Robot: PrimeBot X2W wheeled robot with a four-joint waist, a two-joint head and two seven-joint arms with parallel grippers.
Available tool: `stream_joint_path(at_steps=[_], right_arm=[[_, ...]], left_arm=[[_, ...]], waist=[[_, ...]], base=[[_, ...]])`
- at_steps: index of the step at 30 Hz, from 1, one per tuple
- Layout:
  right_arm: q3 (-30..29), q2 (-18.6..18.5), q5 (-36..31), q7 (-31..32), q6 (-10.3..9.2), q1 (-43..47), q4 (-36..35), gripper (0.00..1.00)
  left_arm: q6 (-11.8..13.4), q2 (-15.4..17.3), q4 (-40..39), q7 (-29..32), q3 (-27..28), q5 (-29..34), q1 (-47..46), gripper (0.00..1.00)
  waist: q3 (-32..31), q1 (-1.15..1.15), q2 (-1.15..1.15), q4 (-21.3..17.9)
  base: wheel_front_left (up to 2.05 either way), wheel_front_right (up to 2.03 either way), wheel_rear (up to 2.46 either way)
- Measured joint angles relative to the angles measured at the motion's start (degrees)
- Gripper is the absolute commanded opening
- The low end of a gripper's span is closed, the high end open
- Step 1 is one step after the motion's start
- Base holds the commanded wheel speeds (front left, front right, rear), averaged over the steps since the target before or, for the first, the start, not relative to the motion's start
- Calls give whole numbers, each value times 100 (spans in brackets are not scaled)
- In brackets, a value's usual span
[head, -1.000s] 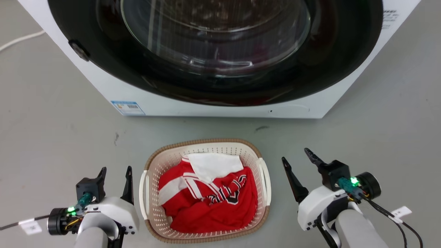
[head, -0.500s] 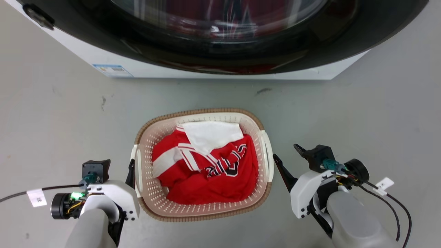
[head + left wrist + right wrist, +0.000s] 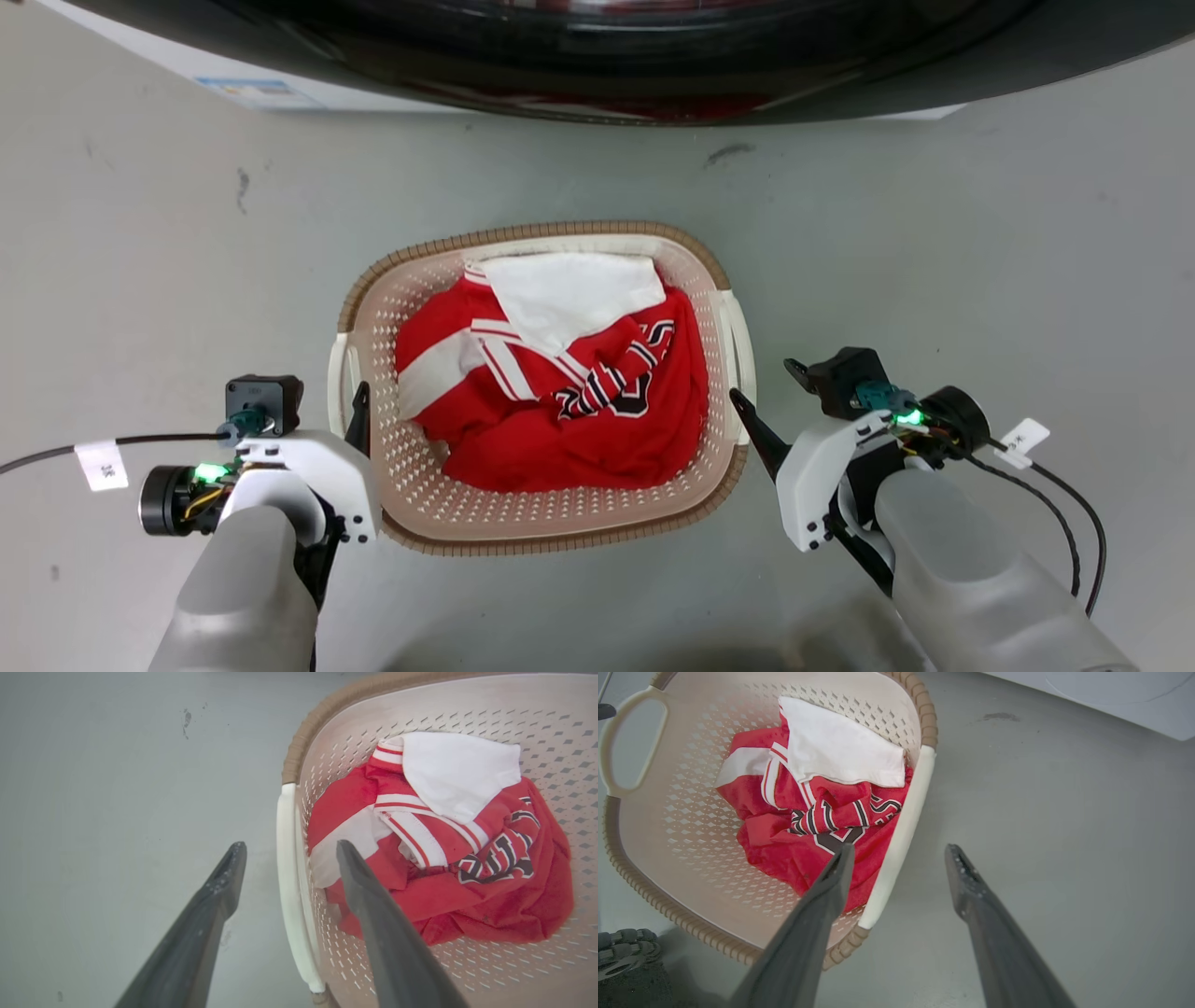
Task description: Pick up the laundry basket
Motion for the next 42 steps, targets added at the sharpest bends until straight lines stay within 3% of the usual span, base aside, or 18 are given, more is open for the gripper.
stream_joint_path(at_steps=[22,23,24,25,34,42], right_arm=[[1124,27,886,0,0,-812,565,100],[1195,27,918,0,0,-817,584,100],[1250,26,943,2,0,-816,593,25],[1276,30,1002,2,0,-818,591,0],[1621,-4,1361,24,-46,-865,697,0],[2020,-52,1766,197,-53,-647,680,0]], left_arm=[[-2,-67,595,0,-314,-101,-709,98],[-2,-82,624,0,-336,-101,-732,27],[-2,-99,671,0,-361,-104,-769,0],[-2,-116,723,0,-394,-112,-800,0],[-11,-163,851,0,-579,-258,-868,0],[-9,-255,1034,42,-842,-561,-639,0]], waist=[[842,0,0,81],[855,0,0,85],[867,0,0,88],[879,0,0,91],[812,0,0,123],[323,-1,0,108]], base=[[0,0,0],[0,0,0],[0,0,0],[0,0,0],[0,0,0],[0,0,0]])
